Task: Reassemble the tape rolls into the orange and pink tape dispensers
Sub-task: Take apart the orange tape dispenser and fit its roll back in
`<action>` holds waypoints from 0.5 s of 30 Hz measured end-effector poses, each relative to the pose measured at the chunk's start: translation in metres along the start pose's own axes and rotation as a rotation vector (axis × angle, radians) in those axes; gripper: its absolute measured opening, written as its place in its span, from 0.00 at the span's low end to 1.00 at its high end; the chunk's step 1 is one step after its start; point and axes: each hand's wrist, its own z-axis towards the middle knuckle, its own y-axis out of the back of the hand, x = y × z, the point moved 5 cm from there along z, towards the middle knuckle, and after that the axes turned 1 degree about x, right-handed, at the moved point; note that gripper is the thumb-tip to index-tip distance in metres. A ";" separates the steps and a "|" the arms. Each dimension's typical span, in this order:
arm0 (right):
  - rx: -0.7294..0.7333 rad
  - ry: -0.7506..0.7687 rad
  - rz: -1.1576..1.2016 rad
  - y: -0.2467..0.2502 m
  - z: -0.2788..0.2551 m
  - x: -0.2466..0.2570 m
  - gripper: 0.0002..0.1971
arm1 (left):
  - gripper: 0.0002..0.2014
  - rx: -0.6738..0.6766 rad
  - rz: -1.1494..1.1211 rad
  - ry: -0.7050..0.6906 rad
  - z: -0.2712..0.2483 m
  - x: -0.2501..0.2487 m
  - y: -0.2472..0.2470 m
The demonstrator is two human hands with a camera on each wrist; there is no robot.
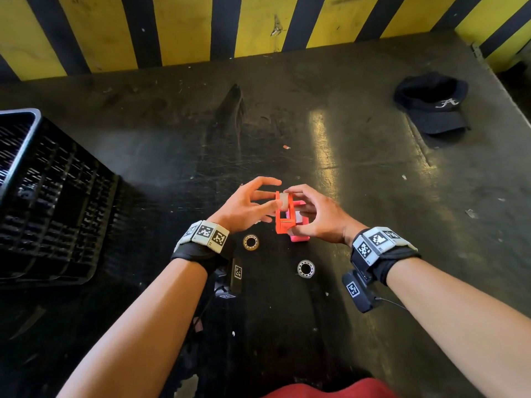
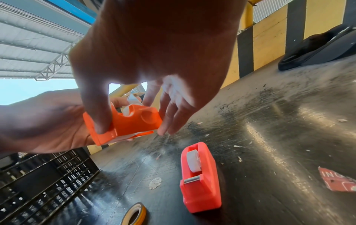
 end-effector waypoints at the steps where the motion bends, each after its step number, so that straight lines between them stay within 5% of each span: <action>1: -0.003 0.004 -0.008 -0.001 0.000 0.000 0.43 | 0.20 -0.033 0.023 -0.015 0.001 0.000 0.000; 15: -0.011 -0.016 -0.002 -0.009 0.000 -0.007 0.47 | 0.03 -0.074 0.196 -0.035 0.008 -0.008 -0.007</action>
